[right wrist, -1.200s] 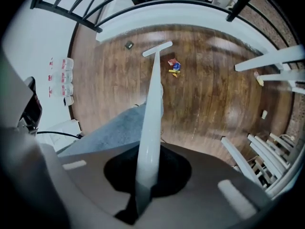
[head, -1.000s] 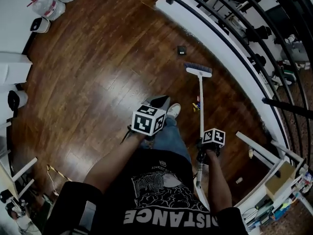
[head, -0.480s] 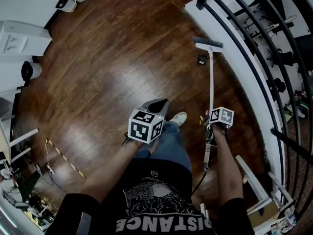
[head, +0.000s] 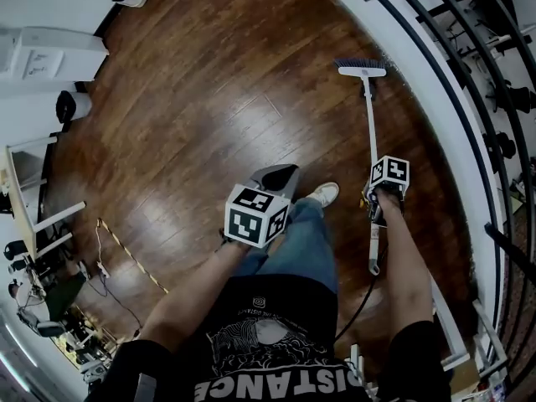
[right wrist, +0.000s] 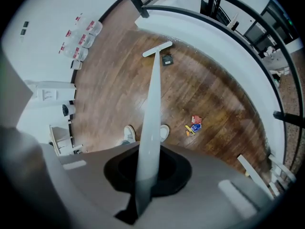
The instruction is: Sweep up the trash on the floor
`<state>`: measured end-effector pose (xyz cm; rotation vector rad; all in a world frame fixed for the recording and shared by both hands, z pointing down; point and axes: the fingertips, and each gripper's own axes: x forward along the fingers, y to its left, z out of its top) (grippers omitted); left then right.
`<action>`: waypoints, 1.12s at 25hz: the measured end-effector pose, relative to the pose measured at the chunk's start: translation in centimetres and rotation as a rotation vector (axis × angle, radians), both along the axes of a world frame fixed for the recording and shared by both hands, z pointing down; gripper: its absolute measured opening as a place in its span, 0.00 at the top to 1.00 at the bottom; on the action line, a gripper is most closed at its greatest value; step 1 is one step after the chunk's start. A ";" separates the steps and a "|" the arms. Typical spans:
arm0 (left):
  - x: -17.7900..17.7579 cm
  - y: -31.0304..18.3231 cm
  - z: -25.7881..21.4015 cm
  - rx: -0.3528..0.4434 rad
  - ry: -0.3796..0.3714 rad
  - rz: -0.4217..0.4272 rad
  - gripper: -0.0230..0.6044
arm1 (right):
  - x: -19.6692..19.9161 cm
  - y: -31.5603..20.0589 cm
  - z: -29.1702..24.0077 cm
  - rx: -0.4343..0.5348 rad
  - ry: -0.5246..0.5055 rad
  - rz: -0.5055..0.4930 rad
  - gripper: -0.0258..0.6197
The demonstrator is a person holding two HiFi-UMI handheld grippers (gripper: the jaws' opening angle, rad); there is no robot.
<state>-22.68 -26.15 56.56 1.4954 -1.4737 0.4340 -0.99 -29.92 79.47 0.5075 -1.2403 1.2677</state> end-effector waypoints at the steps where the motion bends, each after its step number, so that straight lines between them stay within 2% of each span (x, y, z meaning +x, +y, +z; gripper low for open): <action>1: 0.1 0.2 0.0 -0.001 -0.002 0.003 0.96 | 0.4 0.3 0.4 0.000 0.013 -0.009 0.96; 7: 0.6 1.6 0.2 -0.014 -0.016 0.042 0.96 | 2.2 2.3 0.5 -0.010 0.032 -0.016 0.96; 12: 2.1 2.5 0.1 -0.004 0.002 0.099 0.96 | 4.5 5.4 -0.4 -0.051 0.045 0.030 0.96; 19: 3.5 3.6 -0.2 0.024 0.029 0.197 0.96 | 7.8 12.3 -2.0 -0.122 0.074 0.128 0.96; 24: 3.4 5.2 -0.5 0.047 0.053 0.261 0.96 | 10.4 18.2 -3.2 -0.176 0.164 0.175 0.96; 28: 3.3 7.0 -0.4 0.066 0.072 0.301 0.96 | 11.8 23.0 -4.3 -0.194 0.193 0.222 0.96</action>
